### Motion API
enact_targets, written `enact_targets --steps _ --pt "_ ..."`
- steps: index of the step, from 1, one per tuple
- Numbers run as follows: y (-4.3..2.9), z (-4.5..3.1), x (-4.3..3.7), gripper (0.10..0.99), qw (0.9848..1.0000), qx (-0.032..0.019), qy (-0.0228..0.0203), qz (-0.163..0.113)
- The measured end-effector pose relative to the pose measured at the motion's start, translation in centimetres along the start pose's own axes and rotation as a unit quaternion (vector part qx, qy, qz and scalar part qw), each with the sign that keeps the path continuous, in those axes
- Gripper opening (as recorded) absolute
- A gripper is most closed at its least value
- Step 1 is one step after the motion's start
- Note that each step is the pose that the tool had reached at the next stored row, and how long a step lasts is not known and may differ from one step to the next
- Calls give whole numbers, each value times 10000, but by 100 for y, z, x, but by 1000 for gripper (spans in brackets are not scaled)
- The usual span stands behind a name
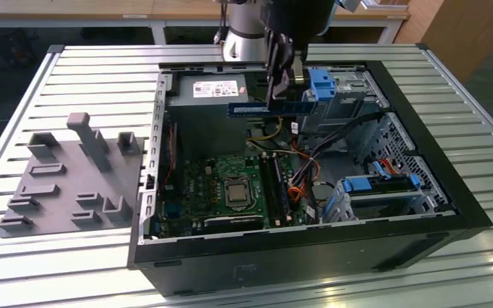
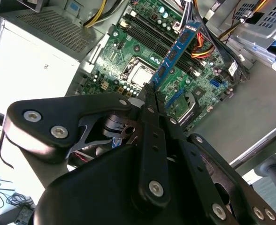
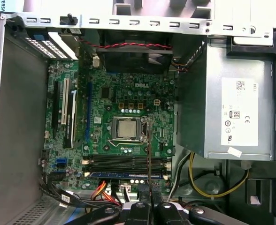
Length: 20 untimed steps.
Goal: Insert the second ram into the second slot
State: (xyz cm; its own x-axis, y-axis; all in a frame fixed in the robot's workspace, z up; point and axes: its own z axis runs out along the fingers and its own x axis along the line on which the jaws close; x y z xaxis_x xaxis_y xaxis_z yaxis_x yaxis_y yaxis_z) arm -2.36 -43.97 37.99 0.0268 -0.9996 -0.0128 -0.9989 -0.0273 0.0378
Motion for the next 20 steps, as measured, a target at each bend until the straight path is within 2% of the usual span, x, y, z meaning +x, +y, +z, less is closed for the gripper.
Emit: enact_targets --steps 3,7,11,20 --pt "0 1 4 129 10000 1 0 59" --pt "0 3 5 129 9995 4 -5 303" --pt "0 6 5 129 9985 7 -10 552" --pt "0 8 5 129 9959 12 -20 908"
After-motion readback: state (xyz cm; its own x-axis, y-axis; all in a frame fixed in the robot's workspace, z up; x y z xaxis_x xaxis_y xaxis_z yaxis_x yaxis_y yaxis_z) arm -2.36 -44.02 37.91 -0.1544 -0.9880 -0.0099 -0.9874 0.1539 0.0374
